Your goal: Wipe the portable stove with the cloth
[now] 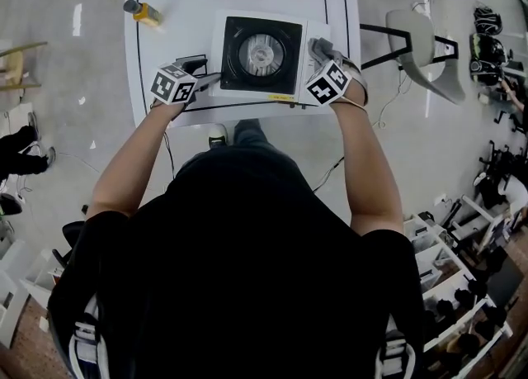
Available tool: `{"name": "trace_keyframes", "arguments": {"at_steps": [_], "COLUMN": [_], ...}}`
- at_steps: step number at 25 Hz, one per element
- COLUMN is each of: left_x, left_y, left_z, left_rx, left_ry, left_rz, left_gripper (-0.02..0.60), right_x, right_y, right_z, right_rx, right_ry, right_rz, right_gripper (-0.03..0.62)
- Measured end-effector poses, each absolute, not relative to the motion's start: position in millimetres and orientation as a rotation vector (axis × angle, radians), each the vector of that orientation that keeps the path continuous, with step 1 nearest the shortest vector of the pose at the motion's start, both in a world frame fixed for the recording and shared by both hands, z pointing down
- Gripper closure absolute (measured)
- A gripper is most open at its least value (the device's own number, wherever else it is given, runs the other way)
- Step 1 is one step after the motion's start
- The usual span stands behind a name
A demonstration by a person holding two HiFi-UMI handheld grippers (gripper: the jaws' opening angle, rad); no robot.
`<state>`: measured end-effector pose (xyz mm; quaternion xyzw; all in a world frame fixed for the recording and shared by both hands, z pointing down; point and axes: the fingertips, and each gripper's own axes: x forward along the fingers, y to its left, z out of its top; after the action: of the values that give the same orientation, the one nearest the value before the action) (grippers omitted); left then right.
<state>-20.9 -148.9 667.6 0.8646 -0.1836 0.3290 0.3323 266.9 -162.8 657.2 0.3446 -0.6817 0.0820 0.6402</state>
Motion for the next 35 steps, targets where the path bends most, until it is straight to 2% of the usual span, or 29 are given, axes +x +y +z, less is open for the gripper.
{"name": "trace_keyframes", "arguments": {"at_steps": [27, 30, 31, 32, 35], "left_x": [-27.7, -26.8, -27.0, -26.9, -23.7], "left_y": [-129.5, -122.3, -117.3, -112.1, -99.2], "left_z": [662.7, 664.6, 663.8, 661.8, 654.5], "left_rx": [2.228, 2.176, 2.170, 2.178, 2.224], "left_ry": [-0.655, -0.579, -0.545, -0.518, -0.484], "left_rz": [0.894, 0.866, 0.874, 0.886, 0.864], "left_gripper": [0.290, 0.327, 0.323, 0.293, 0.290], "right_x": [227.6, 226.4, 226.2, 225.3, 216.1], "right_y": [-12.5, -14.8, -18.5, -23.2, -42.0], "right_z": [652.5, 647.6, 642.1, 635.5, 620.4], "right_rx": [0.783, 0.824, 0.860, 0.897, 0.969], "right_ry": [-1.518, -1.540, -1.552, -1.567, -1.615], "right_rz": [0.300, 0.308, 0.314, 0.318, 0.306], "right_gripper": [0.480, 0.482, 0.484, 0.484, 0.484]}}
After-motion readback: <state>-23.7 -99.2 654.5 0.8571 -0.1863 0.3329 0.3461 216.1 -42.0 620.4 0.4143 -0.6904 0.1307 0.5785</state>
